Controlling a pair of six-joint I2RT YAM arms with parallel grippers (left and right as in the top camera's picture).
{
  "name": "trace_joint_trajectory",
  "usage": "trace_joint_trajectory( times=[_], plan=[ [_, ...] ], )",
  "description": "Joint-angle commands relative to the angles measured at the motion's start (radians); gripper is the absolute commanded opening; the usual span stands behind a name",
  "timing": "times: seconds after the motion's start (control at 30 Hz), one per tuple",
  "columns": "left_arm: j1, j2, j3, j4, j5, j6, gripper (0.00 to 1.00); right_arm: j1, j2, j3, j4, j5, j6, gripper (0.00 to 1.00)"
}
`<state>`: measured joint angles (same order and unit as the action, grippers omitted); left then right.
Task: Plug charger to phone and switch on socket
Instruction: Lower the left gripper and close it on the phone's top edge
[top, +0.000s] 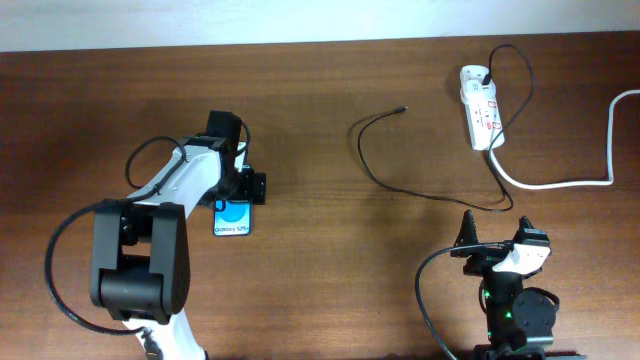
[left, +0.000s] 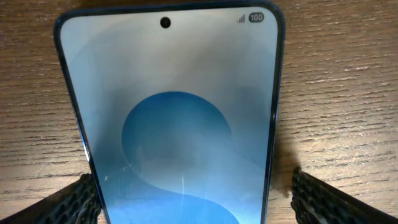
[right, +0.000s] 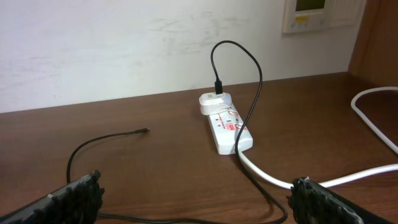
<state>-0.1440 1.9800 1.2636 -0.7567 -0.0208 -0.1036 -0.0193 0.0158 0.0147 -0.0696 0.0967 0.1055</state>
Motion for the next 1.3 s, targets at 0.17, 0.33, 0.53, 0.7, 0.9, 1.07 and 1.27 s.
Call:
trace_joint_trajectory(
  times=[0.17,0.33,0.53,0.7,0.9,1.07,1.27],
  plan=[
    [0.001,0.165,-0.042,0.009,-0.005,-0.011,0.98,-0.005,-0.009,-0.009,-0.001,0.002,0.003,0.98],
    [0.003,0.165,-0.042,0.008,-0.015,-0.011,0.86,-0.005,-0.009,-0.009,-0.001,0.002,0.003,0.98],
    [0.003,0.165,-0.042,0.004,-0.040,-0.011,0.76,-0.006,-0.009,-0.009,-0.001,0.002,0.003,0.98],
    [0.003,0.165,-0.042,-0.008,-0.040,-0.011,0.68,-0.005,-0.009,-0.009,-0.001,0.002,0.003,0.98],
    [0.003,0.165,-0.042,-0.015,-0.039,-0.011,0.60,-0.005,-0.009,-0.009,-0.001,0.002,0.003,0.98],
    [0.003,0.165,-0.039,-0.027,-0.035,-0.011,0.55,-0.005,-0.009,-0.009,-0.001,0.002,0.003,0.98],
    [0.003,0.164,0.027,-0.102,-0.035,-0.012,0.46,-0.005,-0.009,-0.009,-0.001,0.002,0.003,0.98]
  ],
)
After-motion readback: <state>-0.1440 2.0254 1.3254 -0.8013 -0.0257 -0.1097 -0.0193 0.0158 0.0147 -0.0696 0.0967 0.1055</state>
